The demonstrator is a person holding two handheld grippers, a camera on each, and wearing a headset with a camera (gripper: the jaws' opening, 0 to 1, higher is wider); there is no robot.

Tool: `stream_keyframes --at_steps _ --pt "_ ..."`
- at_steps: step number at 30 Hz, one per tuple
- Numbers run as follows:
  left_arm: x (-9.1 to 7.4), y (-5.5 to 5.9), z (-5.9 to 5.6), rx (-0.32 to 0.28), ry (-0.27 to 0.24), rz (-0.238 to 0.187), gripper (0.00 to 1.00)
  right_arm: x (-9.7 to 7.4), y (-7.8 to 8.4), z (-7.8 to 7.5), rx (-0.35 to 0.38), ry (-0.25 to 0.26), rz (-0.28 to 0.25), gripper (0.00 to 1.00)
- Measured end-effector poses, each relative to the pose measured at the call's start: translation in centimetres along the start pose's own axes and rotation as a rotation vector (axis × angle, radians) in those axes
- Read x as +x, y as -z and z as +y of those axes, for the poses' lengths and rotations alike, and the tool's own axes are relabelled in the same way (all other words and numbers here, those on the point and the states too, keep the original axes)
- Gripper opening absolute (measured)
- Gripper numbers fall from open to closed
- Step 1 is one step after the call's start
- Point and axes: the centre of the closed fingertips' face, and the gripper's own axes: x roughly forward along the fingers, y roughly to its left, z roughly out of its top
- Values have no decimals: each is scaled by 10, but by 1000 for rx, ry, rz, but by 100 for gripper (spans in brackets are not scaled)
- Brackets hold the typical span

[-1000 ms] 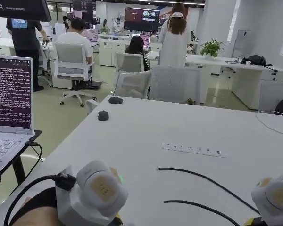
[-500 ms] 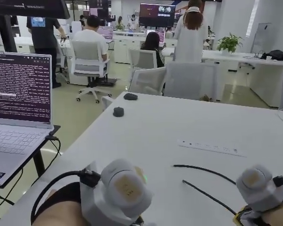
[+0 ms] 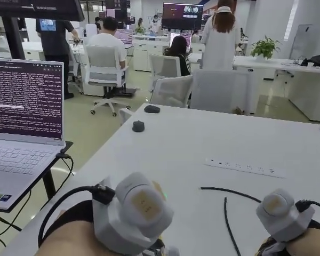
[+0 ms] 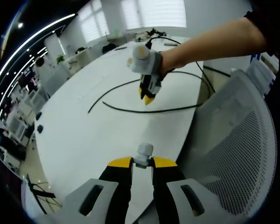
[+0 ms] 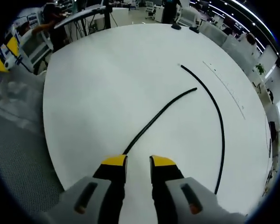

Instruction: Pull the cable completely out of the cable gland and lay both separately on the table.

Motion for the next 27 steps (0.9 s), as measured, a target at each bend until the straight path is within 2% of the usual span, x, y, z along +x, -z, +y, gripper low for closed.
stream_keyframes --at_steps 2,6,10,12,13,17,18,20,23,27 --pt "2 -2 3 5 3 0 16 -16 1 10 -17 -20 -15 19" --pt "5 -5 9 12 9 -4 16 -46 0 32 -33 -40 -87 20" --pt "12 -8 13 33 23 -1 16 -70 15 57 0 -56 -134 19" --pt "17 -12 12 50 46 -11 16 -79 19 70 52 -59 -181 18" --pt "19 -14 11 47 57 -20 16 -82 23 75 70 -55 -181 18" --pt "35 -17 8 84 87 -6 16 -96 41 95 82 -25 -177 20" --pt "41 -19 5 91 115 -10 16 -100 44 98 87 -21 -178 20" --pt "52 -21 2 92 139 -15 16 -107 47 104 97 -6 -184 21" --pt "69 -24 0 90 162 -21 16 -121 46 108 102 28 -199 21" --pt "97 -23 4 108 160 -16 16 -139 39 110 108 69 -239 21"
